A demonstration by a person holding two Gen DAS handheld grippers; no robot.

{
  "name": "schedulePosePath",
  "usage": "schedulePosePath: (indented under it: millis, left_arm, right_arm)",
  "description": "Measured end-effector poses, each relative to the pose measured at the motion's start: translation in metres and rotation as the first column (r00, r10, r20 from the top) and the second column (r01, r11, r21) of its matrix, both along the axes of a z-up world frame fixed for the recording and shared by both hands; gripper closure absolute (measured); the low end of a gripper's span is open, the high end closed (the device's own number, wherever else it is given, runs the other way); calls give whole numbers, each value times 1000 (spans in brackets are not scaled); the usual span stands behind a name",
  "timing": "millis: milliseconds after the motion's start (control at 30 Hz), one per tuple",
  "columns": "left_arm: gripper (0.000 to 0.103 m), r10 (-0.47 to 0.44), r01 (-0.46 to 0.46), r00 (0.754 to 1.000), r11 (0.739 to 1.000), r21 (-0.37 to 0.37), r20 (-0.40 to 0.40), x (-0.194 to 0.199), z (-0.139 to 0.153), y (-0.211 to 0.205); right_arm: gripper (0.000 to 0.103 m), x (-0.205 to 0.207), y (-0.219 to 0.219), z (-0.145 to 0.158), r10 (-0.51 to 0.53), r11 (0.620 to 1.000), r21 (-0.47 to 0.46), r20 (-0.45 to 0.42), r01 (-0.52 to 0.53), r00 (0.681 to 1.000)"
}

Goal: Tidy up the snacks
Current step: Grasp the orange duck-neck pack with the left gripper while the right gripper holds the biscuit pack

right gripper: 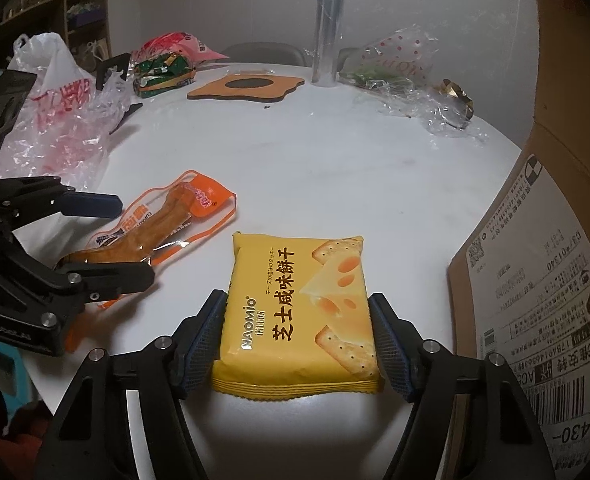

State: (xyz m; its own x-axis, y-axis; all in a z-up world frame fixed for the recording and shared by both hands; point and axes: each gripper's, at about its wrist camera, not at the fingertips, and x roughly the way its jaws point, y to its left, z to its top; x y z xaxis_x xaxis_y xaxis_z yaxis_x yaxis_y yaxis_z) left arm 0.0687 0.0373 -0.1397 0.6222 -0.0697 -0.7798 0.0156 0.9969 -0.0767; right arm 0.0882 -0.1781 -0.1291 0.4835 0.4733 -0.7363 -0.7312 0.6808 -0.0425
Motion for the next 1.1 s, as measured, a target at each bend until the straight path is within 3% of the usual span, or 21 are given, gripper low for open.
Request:
schedulePosePath:
  millis: [367,700,1100]
  left_arm:
    - [32,-11,11,1000,1000,20,7,12,0,-2]
    - [33,-10,10,1000,1000,-18,21,8,2,3]
    - [33,-10,12,993,1000,-22,117,-8,25,8]
  right_arm:
    - [37,1,4,1,20,1000,4,-3,-20,1000]
    - [37,0,2,3,17,1000,21,-1,-17,1000]
    - [37,-12,1,28,7,998,56,47,-10,999]
